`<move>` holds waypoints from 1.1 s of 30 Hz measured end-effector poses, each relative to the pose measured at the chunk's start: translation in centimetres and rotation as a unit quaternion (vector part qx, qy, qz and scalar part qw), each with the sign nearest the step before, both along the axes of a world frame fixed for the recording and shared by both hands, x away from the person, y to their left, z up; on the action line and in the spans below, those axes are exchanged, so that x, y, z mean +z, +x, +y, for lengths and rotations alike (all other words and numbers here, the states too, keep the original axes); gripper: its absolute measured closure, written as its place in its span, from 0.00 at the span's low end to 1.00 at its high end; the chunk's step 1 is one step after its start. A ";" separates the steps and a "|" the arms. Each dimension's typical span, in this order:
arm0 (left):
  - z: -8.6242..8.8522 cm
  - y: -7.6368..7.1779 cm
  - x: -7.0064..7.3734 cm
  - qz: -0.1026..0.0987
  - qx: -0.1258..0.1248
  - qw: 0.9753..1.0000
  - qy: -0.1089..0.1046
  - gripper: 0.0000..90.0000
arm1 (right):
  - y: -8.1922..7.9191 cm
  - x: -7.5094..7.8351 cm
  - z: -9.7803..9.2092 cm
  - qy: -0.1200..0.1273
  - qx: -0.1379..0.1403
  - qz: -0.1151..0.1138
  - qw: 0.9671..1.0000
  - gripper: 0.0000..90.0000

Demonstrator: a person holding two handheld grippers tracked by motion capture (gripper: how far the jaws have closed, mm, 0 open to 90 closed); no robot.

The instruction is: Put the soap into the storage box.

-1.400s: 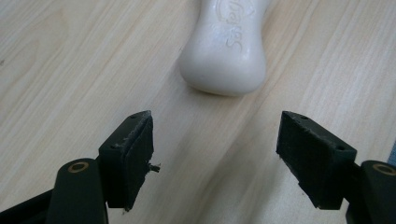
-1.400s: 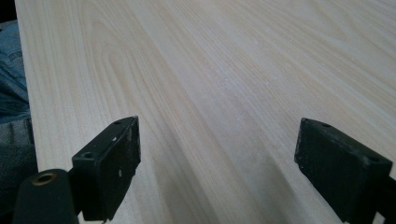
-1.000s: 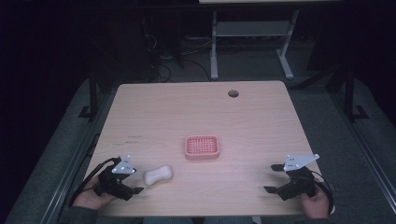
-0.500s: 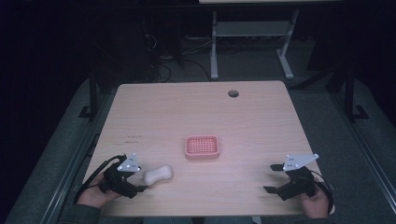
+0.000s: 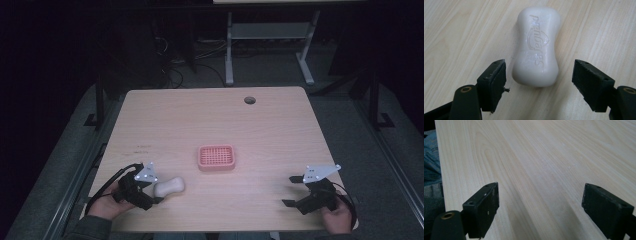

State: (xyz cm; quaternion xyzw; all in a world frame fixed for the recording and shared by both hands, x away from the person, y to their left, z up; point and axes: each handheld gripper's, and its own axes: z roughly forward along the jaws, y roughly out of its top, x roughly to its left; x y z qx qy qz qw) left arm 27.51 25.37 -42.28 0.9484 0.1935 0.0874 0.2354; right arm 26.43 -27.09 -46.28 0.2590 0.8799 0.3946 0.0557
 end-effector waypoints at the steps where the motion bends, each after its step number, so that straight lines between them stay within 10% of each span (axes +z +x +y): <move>1: 0.0 0.0 0.0 0.000 0.000 1.000 0.000 0.30 | 0.0 0.0 0.0 0.000 0.000 0.000 1.000 0.16; 33: -2.6 2.3 -0.7 0.026 -0.020 0.999 0.028 0.36 | 0.1 0.0 0.1 0.000 0.001 0.002 1.000 0.16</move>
